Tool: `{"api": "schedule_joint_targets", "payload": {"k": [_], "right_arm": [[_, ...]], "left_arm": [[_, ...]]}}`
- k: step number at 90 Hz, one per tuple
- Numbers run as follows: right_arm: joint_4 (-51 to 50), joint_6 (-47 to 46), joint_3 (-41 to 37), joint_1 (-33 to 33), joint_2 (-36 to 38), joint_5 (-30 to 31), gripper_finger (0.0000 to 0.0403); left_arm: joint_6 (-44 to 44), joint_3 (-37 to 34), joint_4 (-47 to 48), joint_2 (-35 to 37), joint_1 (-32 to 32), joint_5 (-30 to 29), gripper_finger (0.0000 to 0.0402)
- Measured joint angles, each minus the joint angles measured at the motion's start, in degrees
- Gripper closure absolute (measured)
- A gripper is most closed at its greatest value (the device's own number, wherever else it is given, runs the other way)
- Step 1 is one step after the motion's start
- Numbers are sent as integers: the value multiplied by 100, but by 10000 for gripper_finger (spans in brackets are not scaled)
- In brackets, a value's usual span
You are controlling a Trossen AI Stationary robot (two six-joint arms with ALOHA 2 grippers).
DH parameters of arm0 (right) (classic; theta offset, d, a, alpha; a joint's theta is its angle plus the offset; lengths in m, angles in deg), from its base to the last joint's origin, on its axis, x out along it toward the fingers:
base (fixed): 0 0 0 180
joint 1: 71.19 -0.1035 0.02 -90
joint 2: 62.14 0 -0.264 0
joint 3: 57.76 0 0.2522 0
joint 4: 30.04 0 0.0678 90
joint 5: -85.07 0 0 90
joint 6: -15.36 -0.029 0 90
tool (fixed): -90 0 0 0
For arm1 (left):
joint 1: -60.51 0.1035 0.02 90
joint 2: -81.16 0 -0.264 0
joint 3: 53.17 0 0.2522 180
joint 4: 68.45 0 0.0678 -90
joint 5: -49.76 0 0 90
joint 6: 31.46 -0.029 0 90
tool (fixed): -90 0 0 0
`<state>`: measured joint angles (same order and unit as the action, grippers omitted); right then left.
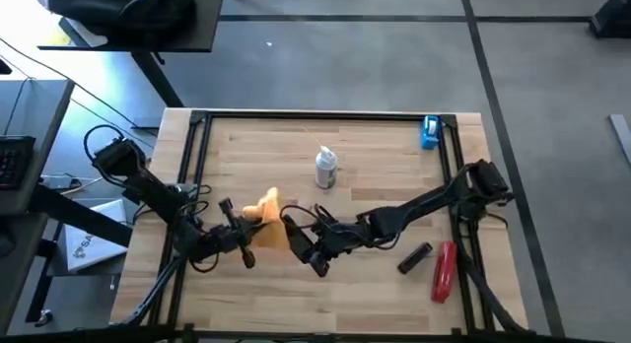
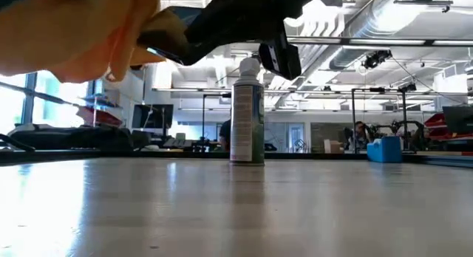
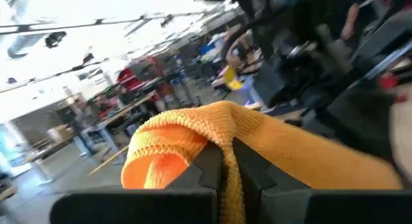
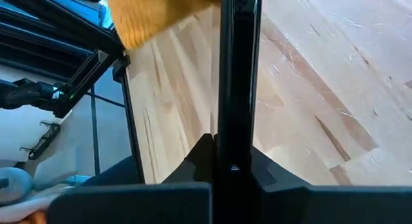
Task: Apply microfiber cloth
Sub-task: Wipe the front of the cellphone with the yellow microfiber cloth
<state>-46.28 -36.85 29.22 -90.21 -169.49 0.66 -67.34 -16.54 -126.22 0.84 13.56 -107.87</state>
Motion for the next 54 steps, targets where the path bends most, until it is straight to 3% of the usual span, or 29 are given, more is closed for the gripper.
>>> {"api": "schedule_joint_targets", "payload": {"k": [12, 34, 54], "right_arm": [[15, 0, -1, 27, 0, 17, 403], [22, 3, -8, 38, -4, 20, 403], [18, 20, -12, 45, -11, 50, 403]], "left_arm": [[734, 2, 396, -165, 189, 556, 401], [1225, 24, 375, -761, 749, 721, 401], [597, 357, 325, -900, 1213, 1084, 401]]}}
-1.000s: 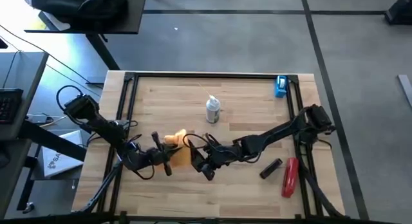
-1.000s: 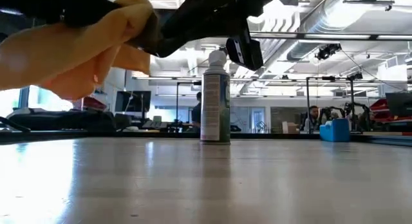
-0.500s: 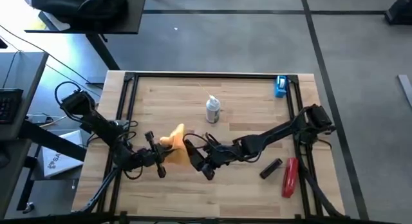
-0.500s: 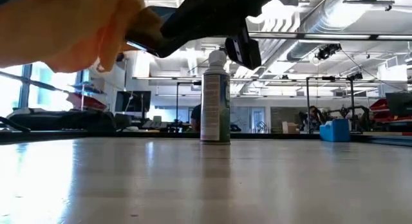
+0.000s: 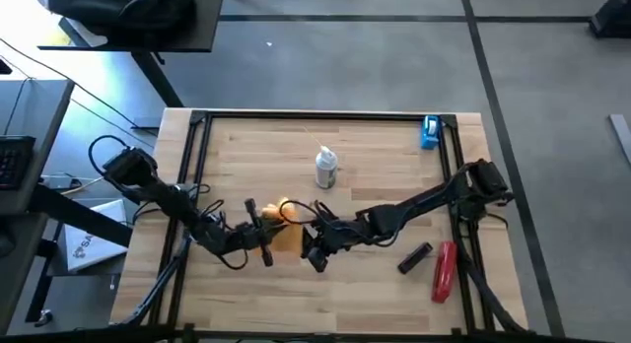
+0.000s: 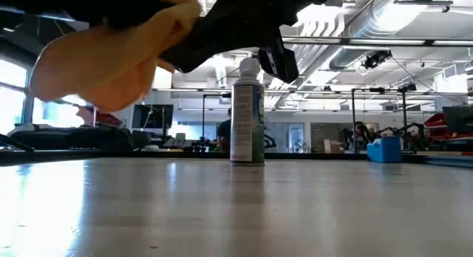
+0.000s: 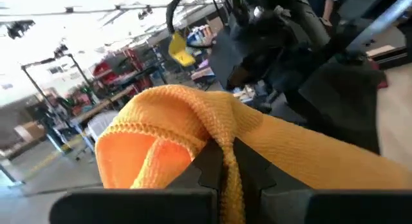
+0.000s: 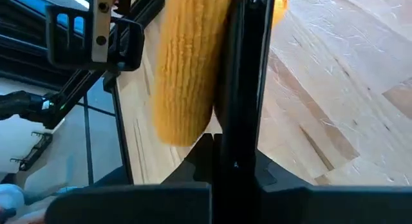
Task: Apply microfiber cloth
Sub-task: Wipe the front of the cellphone with the yellow microfiber cloth
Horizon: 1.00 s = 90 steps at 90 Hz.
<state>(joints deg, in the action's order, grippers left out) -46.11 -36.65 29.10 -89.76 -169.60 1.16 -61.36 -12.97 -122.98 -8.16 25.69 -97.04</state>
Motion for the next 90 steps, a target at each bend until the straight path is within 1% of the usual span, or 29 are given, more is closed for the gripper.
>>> {"api": "schedule_joint_targets", "payload": {"k": [12, 19, 34, 46, 54, 68, 90], "right_arm": [[66, -12, 0, -12, 0, -18, 403], [158, -11, 0, -32, 0, -78, 403], [254, 70, -2, -52, 33, -179, 403], [294, 54, -4, -46, 113, -207, 403], [267, 66, -11, -42, 164, -206, 403], [240, 92, -11, -44, 265, -154, 403], [393, 273, 7, -41, 319, -210, 403]], "left_arm": [[-777, 91, -358, 18, 31, -137, 401], [-1025, 91, -431, 73, -112, -394, 401], [-1221, 29, -406, 118, -522, -966, 401], [-1299, -58, -230, 120, -811, -1585, 401], [-1242, -168, -212, 120, -1017, -1827, 401], [-777, -351, -209, 120, -1348, -2085, 401], [-340, -634, -155, 111, -1666, -2667, 401]]}}
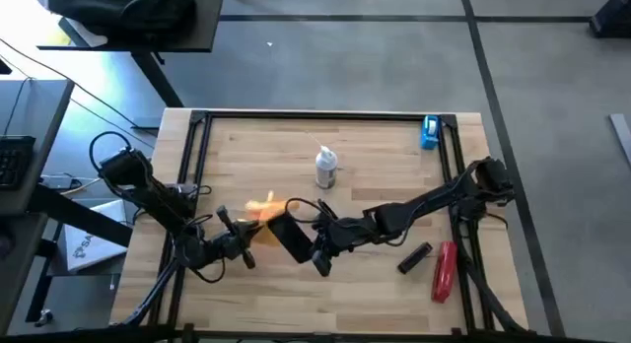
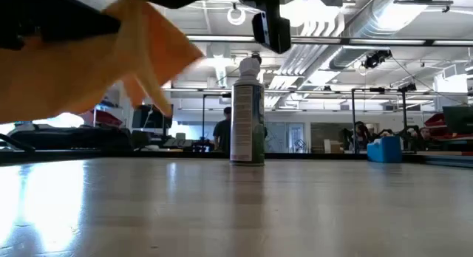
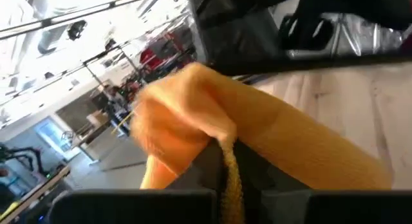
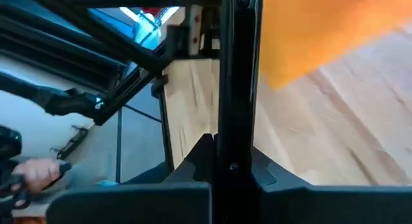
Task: Apply microfiber cloth
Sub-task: Wipe the front of the cellphone with the yellow microfiber cloth
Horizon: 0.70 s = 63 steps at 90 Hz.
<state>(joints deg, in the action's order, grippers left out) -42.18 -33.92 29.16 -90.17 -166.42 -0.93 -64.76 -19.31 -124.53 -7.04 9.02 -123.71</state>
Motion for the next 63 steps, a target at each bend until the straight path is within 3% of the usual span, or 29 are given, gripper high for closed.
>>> {"api": "schedule_joint_targets", "payload": {"k": [21, 41, 51, 63], "right_arm": [[-78, 14, 0, 22, -5, 35, 403], [-652, -20, -4, 31, -13, 263, 403], [-672, -61, -4, 35, -27, 437, 403], [-631, -59, -4, 35, -32, 443, 403]], "left_arm": [[248, -14, -89, 0, -321, -95, 401], [-902, 182, -1076, 13, -517, -79, 401], [-1144, 242, -1149, 15, -298, 329, 401], [-836, 260, -892, 15, 164, 1052, 401]]}}
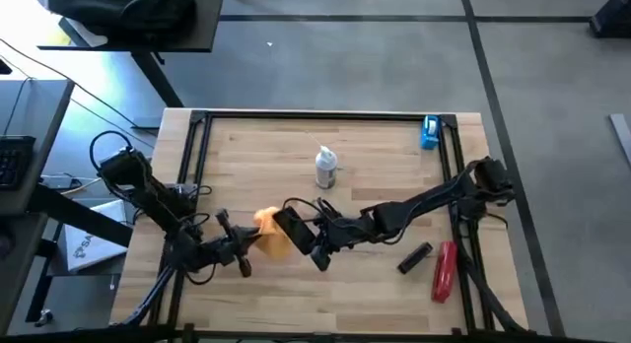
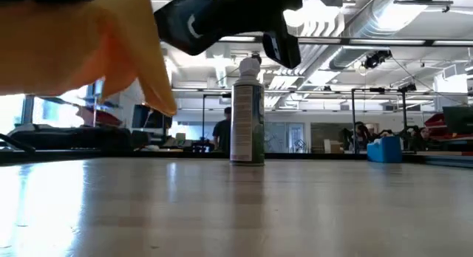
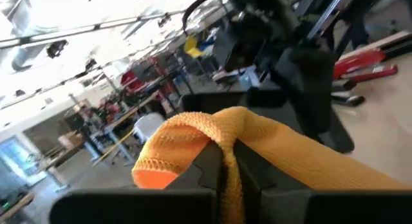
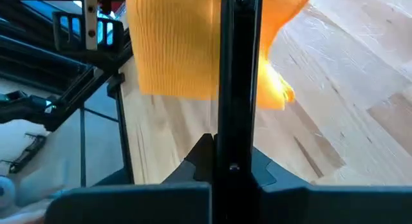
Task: Apply microfiber cloth
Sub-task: Wipe the front of the cellphone with the yellow microfiber cloth
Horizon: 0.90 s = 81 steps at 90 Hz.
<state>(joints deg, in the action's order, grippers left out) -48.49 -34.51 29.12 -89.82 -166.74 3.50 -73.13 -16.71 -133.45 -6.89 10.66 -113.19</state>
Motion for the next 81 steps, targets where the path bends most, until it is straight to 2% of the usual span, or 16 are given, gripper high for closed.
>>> {"api": "schedule_joint_targets", "payload": {"k": [28, 36, 44, 60, 71, 81], "right_arm": [[33, 30, -2, -14, -4, 37, 402], [70, 66, -2, -7, -9, 52, 402], [87, 63, -2, -9, -9, 52, 402], [109, 94, -2, -13, -9, -8, 402], [107, 110, -4, -17, -8, -26, 402], [129, 190, -4, -17, -7, -37, 402]], "left_arm": [[220, 0, 96, 0, 1219, 1407, 401], [342, 0, -64, 0, 1534, 1999, 401], [257, 0, -307, 0, 1774, 2304, 401], [-202, 2, -1060, 0, 1948, 2575, 402], [-407, -40, -1099, 4, 1812, 2212, 402], [-155, -170, -959, 4, 1595, 2103, 402]]}}
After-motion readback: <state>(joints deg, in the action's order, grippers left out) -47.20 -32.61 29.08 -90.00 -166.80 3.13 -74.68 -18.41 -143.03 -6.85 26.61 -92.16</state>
